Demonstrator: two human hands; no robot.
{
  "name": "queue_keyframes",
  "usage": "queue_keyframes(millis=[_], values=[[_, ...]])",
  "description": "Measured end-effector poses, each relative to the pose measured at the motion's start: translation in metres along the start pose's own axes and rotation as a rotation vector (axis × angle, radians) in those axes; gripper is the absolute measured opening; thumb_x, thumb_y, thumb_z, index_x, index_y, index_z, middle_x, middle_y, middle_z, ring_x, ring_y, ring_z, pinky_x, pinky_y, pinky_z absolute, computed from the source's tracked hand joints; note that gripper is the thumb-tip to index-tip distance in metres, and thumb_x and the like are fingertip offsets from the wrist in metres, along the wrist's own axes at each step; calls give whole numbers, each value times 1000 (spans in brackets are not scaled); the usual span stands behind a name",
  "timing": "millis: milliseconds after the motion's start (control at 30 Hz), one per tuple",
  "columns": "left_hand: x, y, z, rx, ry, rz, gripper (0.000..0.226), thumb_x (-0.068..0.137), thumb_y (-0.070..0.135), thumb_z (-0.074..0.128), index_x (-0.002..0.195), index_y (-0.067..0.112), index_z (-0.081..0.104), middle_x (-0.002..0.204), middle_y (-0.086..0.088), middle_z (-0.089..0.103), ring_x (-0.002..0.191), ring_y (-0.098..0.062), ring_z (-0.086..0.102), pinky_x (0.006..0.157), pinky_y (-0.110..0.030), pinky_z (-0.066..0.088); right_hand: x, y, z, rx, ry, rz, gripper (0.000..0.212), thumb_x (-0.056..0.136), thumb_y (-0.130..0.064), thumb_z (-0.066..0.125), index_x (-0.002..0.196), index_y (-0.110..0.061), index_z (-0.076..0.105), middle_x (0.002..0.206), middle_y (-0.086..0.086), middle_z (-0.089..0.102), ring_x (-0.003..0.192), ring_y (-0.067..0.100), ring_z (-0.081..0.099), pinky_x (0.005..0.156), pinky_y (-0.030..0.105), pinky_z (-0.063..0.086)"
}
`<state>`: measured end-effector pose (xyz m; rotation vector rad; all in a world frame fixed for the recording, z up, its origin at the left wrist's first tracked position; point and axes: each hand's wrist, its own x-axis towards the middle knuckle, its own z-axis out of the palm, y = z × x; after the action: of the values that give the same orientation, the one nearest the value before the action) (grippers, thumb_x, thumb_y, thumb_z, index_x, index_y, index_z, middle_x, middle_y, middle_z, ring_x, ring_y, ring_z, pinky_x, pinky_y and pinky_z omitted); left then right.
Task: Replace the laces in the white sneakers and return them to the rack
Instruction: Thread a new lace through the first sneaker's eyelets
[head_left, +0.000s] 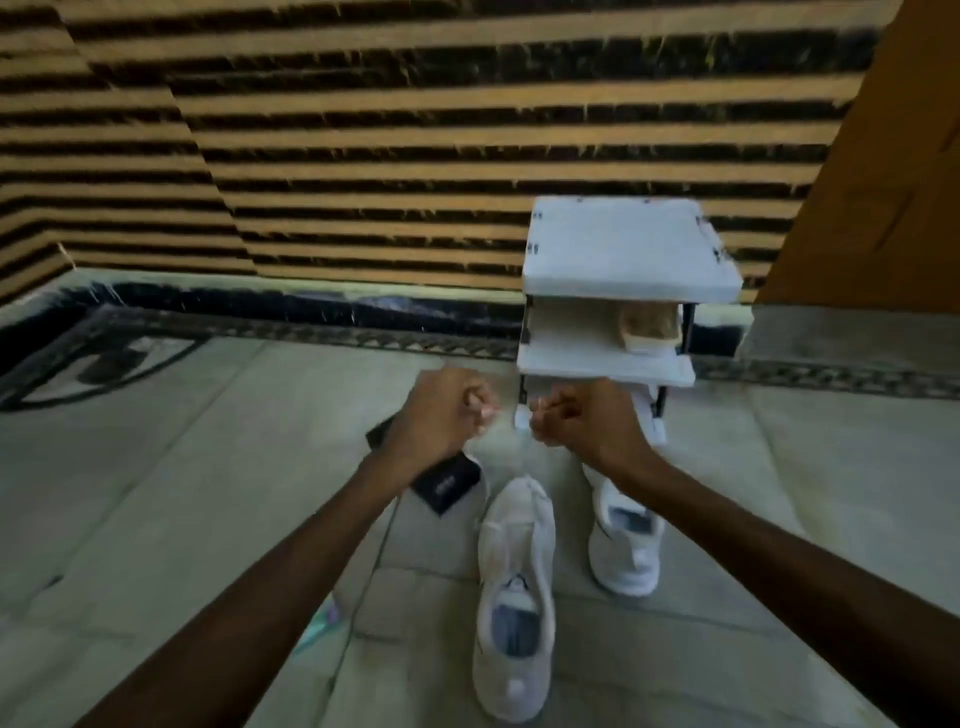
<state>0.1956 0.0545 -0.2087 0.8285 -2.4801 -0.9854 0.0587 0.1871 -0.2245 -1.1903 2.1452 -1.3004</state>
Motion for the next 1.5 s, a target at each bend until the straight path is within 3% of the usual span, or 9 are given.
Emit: queue_keyframes(millis=[133,300,400,567,667,933,1133,1333,1500], values=[[-20,-47,56,59,-112,-64,18,82,0,65,80,16,73,69,13,63,62,-1,60,60,-8,45,-8,62,39,-240,-105,64,16,79,-16,63,73,-1,66,74,13,70,72,27,67,69,45,55],[-37,-86,98,11,-213,-29,25,76,-1,70,88,17,59,73,2,69,70,-12,66,68,-27,53,-44,79,59,-481,-231,194,45,77,-45,74,102,-9,66,99,3,67,90,18,64,65,25,41],[-40,-95,111,11,-281,-36,21,77,-1,70,88,15,62,77,-6,72,76,-18,69,73,-33,56,-65,77,70,-510,-278,189,42,75,-40,75,101,-7,70,100,8,70,92,21,64,75,29,47],[-39,-99,123,-8,-213,-15,13,79,4,71,89,11,75,83,-4,75,74,-12,68,73,-14,49,-72,87,76,-406,-224,287,30,73,-13,66,101,-2,71,101,11,71,92,25,64,79,32,51],[-41,-97,131,-42,-229,-28,11,81,7,71,88,14,76,83,-2,75,72,-8,68,72,-16,53,-71,91,74,-261,-189,357,27,72,-5,63,97,3,71,100,20,71,92,30,64,79,40,52],[-46,-94,141,-84,-160,-53,36,81,9,69,98,27,43,72,-1,68,70,-12,65,64,-29,52,-70,97,69,48,-187,565,32,80,10,55,101,-8,72,75,-6,62,65,5,56,63,25,53],[-46,-90,145,-94,-141,-67,37,83,11,69,101,24,39,74,-3,67,68,-11,64,57,-10,43,-69,98,68,149,-185,585,27,84,7,57,96,-13,71,77,-2,65,67,8,58,66,29,54],[-49,-83,152,-69,-95,-67,34,83,8,66,103,20,41,70,-7,65,66,-17,65,65,-36,56,-70,100,67,122,-251,537,34,76,-1,71,108,-11,65,90,-3,60,85,13,59,84,40,58],[-50,-70,159,-28,-62,-253,48,85,11,64,129,20,46,103,-8,65,96,-26,63,83,-43,54,-66,100,61,105,-336,503,18,87,-11,67,105,-11,64,95,2,63,89,18,62,85,36,57]])
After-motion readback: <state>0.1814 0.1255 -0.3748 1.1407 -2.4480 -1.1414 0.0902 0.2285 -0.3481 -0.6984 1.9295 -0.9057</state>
